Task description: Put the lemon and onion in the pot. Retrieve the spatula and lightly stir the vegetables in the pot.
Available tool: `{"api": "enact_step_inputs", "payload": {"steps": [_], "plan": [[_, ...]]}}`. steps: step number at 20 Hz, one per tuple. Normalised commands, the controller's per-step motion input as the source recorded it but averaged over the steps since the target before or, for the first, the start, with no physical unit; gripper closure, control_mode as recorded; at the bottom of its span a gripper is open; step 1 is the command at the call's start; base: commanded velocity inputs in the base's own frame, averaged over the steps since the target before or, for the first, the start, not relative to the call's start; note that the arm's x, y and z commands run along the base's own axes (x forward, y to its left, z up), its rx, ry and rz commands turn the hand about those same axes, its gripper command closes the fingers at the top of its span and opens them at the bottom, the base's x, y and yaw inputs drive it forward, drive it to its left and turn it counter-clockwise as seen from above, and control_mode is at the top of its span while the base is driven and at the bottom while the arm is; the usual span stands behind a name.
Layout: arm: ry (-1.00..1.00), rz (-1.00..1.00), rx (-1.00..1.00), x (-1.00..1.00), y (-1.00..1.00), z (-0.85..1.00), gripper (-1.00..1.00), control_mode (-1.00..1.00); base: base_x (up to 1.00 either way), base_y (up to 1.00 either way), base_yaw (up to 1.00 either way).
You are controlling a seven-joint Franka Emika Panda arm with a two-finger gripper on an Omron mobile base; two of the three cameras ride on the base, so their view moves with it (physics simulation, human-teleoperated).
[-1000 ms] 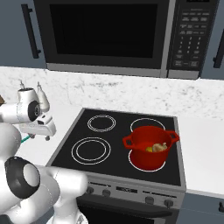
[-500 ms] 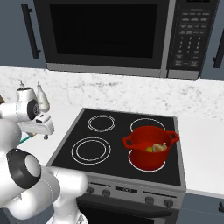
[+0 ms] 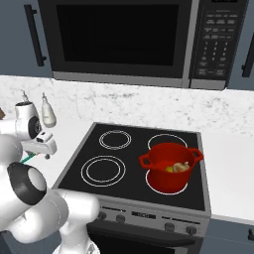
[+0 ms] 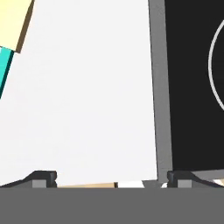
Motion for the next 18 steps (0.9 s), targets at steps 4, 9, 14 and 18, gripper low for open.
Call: {"api": "enact_step_inputs", "payload": {"steps": [4, 9, 14, 18], "plan": [[0.00, 0.00, 0.00, 0.00, 0.39, 0.00, -1.00, -1.00, 0.00, 0.00, 0.00], [0.00, -0.01, 0.00, 0.00, 0.55, -0.15, -1.00, -1.00, 0.00, 0.00, 0.00], [0.00, -0.01, 0.00, 0.00, 0.53, -0.15, -1.00, -1.00, 0.00, 0.00, 0.00], [0.00, -0.01, 0.00, 0.00, 0.40, -0.06, -1.00, -1.00, 0.00, 0.00, 0.00]]}}
